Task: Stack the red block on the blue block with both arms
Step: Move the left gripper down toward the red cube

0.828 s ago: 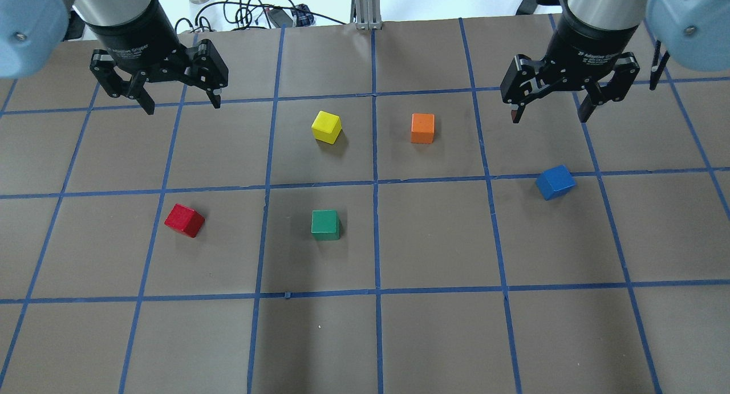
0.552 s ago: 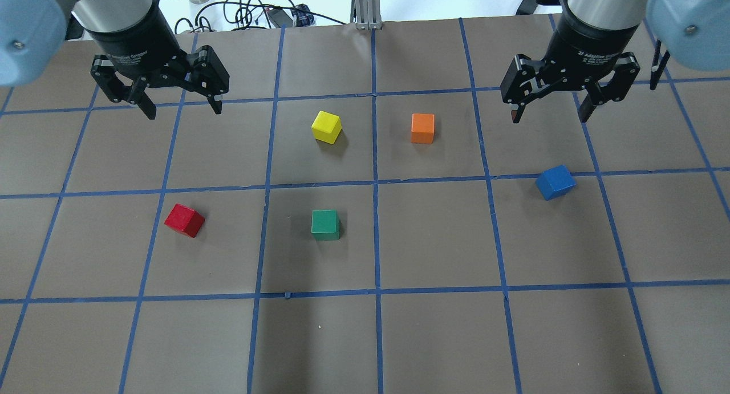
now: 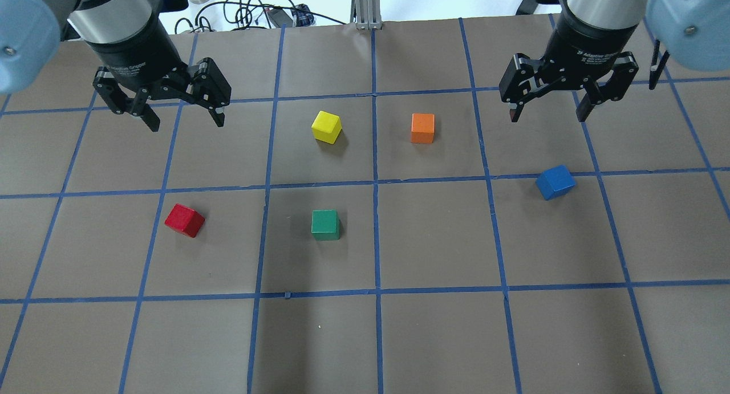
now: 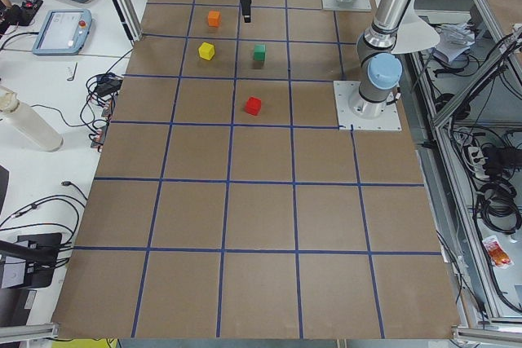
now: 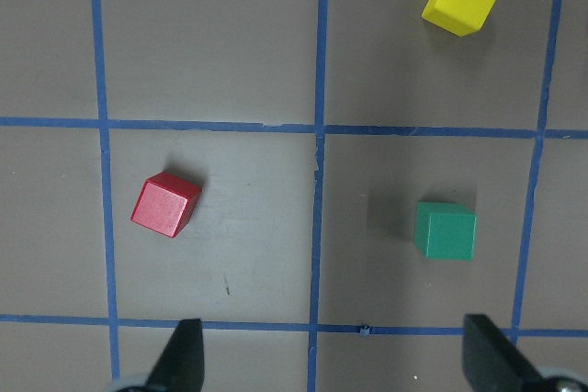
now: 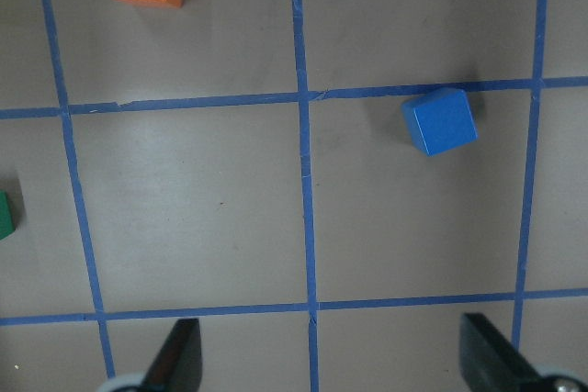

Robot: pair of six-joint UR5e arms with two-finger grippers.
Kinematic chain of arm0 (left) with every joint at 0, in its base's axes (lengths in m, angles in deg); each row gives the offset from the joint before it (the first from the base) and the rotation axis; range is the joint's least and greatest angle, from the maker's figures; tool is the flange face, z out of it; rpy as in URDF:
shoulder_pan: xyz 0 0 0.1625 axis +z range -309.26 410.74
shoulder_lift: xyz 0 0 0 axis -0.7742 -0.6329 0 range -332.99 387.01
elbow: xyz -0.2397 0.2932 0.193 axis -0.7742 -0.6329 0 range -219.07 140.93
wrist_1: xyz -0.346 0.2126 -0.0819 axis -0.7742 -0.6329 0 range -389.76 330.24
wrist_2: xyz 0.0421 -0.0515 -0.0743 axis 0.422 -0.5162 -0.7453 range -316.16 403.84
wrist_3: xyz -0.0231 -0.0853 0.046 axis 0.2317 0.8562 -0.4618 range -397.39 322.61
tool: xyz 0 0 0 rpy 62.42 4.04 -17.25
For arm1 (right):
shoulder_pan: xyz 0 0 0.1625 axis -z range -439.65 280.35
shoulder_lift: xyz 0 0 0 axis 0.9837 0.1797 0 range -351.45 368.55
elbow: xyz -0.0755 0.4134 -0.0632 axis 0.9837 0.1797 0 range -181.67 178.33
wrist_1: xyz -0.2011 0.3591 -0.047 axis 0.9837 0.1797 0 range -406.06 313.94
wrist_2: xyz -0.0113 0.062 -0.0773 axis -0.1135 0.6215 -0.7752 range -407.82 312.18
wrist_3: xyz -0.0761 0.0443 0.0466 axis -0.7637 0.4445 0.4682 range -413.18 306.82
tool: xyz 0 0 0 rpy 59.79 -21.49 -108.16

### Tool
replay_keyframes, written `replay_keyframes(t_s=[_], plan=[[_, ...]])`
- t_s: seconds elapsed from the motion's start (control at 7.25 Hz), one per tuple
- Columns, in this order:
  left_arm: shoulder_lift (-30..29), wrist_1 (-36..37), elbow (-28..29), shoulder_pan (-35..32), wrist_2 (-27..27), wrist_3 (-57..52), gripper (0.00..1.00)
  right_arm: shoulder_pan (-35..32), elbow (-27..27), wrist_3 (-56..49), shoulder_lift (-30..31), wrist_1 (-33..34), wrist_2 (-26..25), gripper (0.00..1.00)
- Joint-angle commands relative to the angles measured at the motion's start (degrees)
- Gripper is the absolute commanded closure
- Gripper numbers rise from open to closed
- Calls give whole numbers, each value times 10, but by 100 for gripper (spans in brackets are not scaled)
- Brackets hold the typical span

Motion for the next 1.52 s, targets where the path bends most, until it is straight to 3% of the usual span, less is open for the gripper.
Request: replay_keyframes(t_s=[0.0,0.28,0.55,0.83,1.1,1.38], plan=[[-1,-2,3,6,17,-7,0,0,0,0,0,0,1,0],[-10,3,-8,10,15,-21,0,0,0,0,0,1,0,0],[-41,11,-33,63,10,-78,0,0,0,0,0,0,-1,0],[-72,114,-93,72,15,-93,0,0,0,0,-1,-1,-5,0],[-71,160,-187,132,15,-113,0,0,0,0,-1,-4,-5,0],[-82,222,-228,157,15,-175,0,0,0,0,-1,-2,-5,0]])
